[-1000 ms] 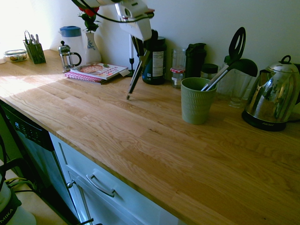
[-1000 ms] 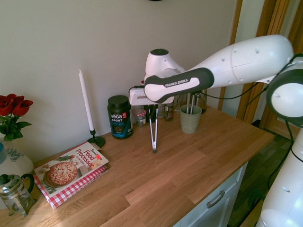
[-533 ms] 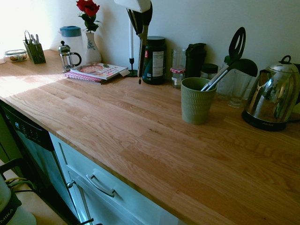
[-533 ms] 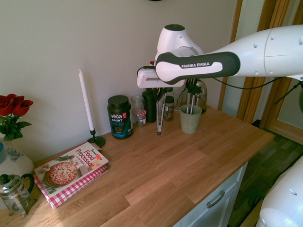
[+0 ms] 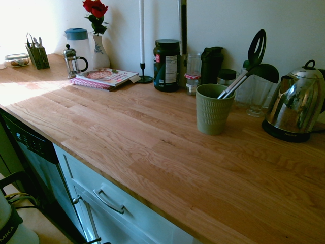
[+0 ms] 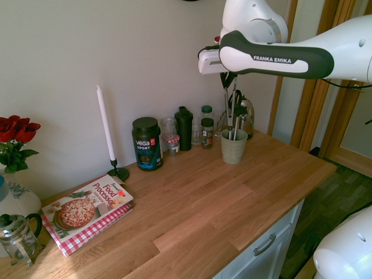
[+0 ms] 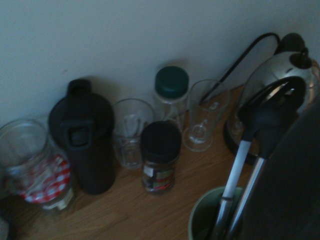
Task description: Put the tongs back in the holder
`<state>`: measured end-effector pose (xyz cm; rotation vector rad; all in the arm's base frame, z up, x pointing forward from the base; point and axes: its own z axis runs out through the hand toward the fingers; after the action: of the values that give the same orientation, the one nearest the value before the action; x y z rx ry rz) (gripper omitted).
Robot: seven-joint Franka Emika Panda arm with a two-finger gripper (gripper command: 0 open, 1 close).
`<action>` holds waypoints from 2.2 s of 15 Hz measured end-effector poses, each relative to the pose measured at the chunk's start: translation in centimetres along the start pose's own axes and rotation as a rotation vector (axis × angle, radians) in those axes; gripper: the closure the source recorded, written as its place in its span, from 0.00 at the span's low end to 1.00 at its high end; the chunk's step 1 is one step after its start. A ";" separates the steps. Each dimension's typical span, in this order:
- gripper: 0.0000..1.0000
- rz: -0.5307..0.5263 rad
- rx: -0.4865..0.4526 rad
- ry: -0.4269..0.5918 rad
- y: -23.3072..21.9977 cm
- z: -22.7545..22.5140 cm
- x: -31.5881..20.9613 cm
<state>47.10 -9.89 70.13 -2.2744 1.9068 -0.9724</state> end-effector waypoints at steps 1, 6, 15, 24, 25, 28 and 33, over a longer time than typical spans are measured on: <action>1.00 0.012 0.003 0.004 0.5 1.5 1.2; 1.00 0.018 0.002 -0.043 0.8 9.3 3.1; 0.00 -0.051 -0.028 -0.143 1.4 18.8 0.8; 0.00 -0.080 -0.027 -0.166 2.4 21.3 -0.2; 0.00 -0.085 -0.013 -0.161 1.9 20.5 0.0; 0.00 -0.153 -0.026 -0.200 -0.1 15.1 -1.2; 0.00 -0.380 -0.198 -0.417 1.0 12.4 -14.3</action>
<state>51.14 -1.86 53.45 -2.7406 1.4895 -0.2820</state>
